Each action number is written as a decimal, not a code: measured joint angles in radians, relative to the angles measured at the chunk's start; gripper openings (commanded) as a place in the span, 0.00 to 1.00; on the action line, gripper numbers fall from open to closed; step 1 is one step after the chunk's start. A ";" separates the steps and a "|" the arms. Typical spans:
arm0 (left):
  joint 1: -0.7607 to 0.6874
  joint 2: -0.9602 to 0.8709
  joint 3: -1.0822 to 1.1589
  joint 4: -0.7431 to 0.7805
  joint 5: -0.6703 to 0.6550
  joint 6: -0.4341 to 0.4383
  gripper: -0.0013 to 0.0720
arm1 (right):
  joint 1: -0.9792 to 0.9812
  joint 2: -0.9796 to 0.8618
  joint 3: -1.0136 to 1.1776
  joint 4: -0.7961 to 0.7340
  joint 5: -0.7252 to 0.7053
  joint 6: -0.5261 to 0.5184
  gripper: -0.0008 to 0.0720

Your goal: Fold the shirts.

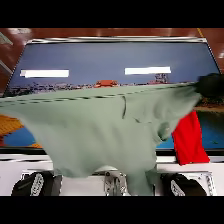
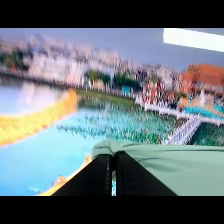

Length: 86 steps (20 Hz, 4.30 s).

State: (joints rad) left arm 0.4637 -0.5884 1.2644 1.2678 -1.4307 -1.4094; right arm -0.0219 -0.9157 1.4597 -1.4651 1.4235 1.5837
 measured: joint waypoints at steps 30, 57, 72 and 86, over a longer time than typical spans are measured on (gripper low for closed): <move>-0.233 -1.049 -0.013 -0.180 0.472 0.180 0.07 | 0.004 -0.720 -0.171 0.184 -0.563 -0.159 0.09; 0.124 -0.864 -0.272 -0.104 -0.082 0.163 0.98 | -0.304 -0.347 -0.445 0.137 0.052 -0.164 0.91; 0.085 -0.847 -0.576 -0.273 0.138 0.252 0.46 | -0.392 -0.243 -0.650 0.302 -0.018 -0.233 0.91; 0.038 -0.850 -0.579 -0.299 0.170 0.241 0.07 | -0.393 -0.242 -0.976 0.433 -0.145 -0.287 0.91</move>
State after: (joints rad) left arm 0.5018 -1.4380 0.6857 0.9691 -1.2610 -1.1687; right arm -0.4145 -1.1576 0.4839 -1.0317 1.2785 1.2968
